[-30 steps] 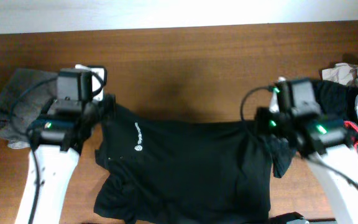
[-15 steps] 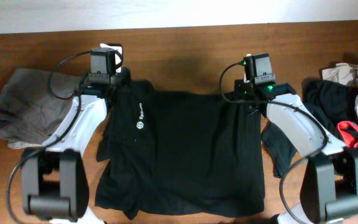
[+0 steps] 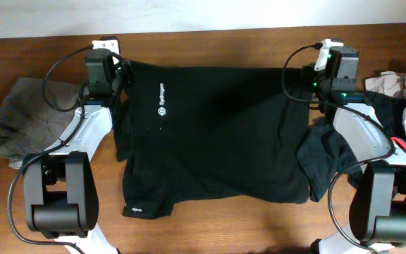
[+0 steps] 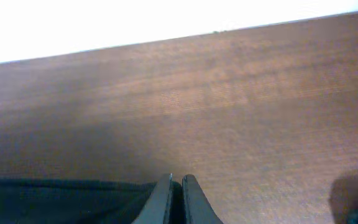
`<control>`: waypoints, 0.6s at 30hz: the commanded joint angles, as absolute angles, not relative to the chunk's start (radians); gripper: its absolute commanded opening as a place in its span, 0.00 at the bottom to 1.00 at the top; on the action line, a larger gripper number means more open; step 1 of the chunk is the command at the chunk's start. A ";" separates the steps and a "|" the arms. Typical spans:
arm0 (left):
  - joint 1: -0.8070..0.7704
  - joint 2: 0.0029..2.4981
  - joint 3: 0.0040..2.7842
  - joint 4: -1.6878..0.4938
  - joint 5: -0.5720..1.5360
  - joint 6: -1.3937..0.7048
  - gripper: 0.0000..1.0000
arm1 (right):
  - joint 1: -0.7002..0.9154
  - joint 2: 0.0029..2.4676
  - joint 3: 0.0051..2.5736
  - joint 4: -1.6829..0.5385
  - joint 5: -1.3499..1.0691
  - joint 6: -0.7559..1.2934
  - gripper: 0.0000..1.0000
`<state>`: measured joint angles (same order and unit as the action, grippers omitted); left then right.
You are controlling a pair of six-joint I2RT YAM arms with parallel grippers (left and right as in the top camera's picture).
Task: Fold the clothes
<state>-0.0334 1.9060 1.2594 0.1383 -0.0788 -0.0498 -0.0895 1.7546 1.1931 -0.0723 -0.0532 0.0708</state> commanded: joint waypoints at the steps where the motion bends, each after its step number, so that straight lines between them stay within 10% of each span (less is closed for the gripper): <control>1: -0.023 1.925 1.273 0.179 -0.091 -0.064 0.00 | -0.105 1.759 1.201 -0.032 -0.105 0.056 0.05; 18: -0.022 2.148 1.541 0.111 -0.064 -0.067 0.01 | -0.104 1.881 1.203 0.133 -0.169 0.067 0.10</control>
